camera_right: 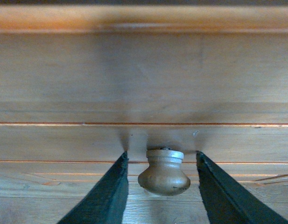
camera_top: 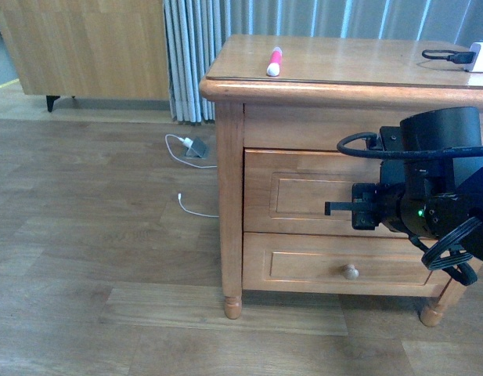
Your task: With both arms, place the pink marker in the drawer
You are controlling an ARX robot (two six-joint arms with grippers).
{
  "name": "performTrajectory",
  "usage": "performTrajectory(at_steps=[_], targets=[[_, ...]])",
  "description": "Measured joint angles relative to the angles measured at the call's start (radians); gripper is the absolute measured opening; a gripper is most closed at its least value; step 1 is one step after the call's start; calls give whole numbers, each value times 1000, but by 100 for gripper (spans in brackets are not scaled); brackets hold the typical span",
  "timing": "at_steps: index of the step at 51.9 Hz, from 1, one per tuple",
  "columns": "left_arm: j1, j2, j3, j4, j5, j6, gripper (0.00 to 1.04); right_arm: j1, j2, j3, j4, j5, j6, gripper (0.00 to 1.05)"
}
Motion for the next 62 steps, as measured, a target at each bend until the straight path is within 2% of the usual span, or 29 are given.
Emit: performTrajectory(at_steps=[25,52,56,62], targets=[[0,0,0,0,0,0,99,8,-41,-87,29,-51,-6,22],[0,0,0,0,0,0,99,84,-363,-560,60,-87,-11,22],[0,0,0,0,0,0,99,89,-401,-606,59,-95,-5,32],[0,0,0,0,0,0,99,97,-530,-694,19,-140,22,59]])
